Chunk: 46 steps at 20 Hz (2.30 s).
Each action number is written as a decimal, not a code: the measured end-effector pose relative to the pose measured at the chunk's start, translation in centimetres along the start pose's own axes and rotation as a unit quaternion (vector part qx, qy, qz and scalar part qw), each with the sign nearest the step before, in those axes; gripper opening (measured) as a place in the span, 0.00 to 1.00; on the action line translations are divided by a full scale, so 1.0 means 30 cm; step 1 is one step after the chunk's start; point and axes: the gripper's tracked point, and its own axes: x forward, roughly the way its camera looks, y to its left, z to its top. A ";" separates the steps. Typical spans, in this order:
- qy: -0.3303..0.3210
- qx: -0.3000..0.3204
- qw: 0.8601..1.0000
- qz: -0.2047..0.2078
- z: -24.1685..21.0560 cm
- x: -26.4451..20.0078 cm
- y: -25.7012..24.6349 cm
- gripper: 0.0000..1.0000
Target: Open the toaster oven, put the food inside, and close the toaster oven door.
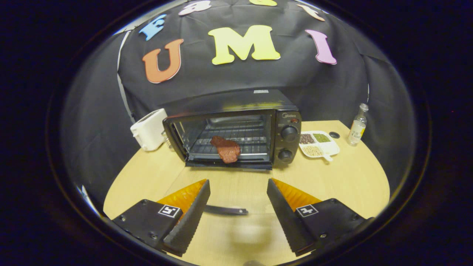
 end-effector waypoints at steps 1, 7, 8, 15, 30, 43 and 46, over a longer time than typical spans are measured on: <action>0.004 -0.002 1.000 0.002 -0.028 -0.027 -0.005 0.99; 0.061 -0.016 0.998 0.014 -0.230 -0.095 -0.001 0.99; 0.068 -0.020 0.997 0.012 -0.257 -0.089 -0.001 0.99; 0.107 -0.020 0.994 0.021 -0.368 0.027 0.070 0.99; 0.135 -0.027 0.991 0.003 -0.366 0.249 0.105 0.99; 0.079 -0.008 0.997 0.022 -0.099 0.146 0.105 1.00; 0.065 -0.003 0.998 0.026 -0.027 0.144 0.114 1.00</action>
